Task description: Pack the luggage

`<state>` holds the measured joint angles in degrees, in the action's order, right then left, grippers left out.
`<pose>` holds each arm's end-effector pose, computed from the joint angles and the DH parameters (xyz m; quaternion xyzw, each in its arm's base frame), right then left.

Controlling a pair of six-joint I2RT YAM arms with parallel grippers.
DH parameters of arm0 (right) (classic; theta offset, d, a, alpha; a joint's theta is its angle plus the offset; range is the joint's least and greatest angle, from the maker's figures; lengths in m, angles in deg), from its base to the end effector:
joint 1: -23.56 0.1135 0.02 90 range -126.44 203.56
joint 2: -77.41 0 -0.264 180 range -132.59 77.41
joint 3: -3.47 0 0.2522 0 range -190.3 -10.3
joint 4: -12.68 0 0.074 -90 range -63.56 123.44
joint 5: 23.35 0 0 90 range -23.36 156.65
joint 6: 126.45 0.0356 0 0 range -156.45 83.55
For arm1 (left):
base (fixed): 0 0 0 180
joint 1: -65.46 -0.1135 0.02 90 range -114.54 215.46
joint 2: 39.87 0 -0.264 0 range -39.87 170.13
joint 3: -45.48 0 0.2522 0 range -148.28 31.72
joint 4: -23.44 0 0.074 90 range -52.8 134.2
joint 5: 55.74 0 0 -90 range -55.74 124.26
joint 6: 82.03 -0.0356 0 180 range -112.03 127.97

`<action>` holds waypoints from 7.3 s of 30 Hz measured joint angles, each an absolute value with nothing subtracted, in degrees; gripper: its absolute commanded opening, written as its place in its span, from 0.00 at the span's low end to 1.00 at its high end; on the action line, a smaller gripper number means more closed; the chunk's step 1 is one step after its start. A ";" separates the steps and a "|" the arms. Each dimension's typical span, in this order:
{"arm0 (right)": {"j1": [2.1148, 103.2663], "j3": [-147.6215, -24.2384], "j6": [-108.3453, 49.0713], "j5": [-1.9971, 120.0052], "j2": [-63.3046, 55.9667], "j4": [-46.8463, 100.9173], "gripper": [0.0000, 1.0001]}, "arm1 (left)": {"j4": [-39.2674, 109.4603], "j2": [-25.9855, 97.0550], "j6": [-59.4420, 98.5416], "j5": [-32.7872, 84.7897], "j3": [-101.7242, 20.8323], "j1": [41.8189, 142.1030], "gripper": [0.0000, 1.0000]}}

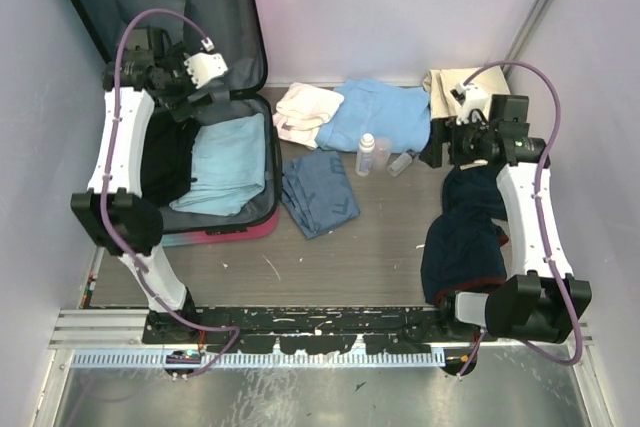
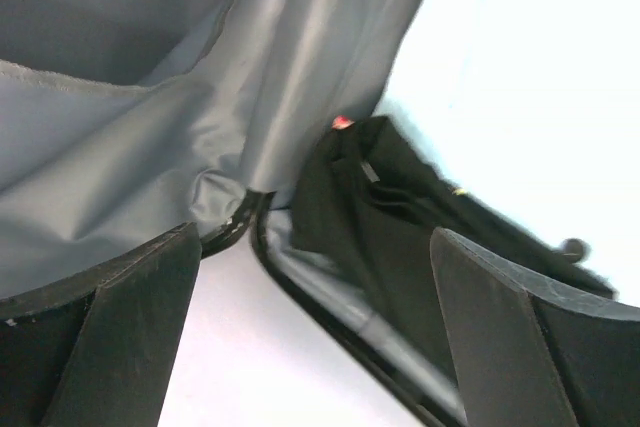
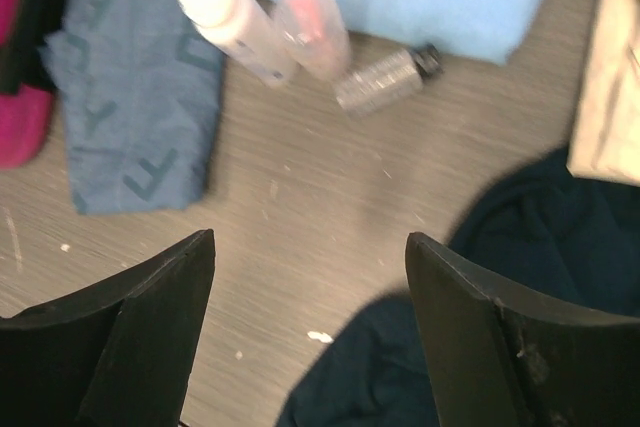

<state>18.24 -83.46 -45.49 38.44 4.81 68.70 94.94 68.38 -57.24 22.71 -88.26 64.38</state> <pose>0.2645 -0.0077 0.3578 -0.1284 0.8812 0.1710 0.4215 0.4060 0.0005 0.3944 0.5217 0.7618 0.1256 0.3630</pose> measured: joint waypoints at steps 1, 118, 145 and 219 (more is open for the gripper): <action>17.35 -83.72 -46.87 38.90 4.77 70.38 0.82 | 95.20 66.17 -56.43 21.84 -86.95 65.01 0.98; 11.71 -136.09 -72.66 42.50 -27.51 76.39 0.01 | 88.92 53.40 -4.72 4.02 -72.74 79.94 1.00; 58.79 -148.46 -71.46 55.97 -39.66 43.35 0.01 | 81.95 34.74 17.47 3.43 -59.56 45.47 0.98; 74.44 -118.52 -49.60 62.83 -52.19 36.59 0.53 | 89.06 68.75 2.65 18.12 -64.33 43.94 0.00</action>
<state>74.44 -118.52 -49.60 62.83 -52.19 36.59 89.06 68.75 2.65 18.12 -64.33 43.94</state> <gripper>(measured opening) 0.532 0.023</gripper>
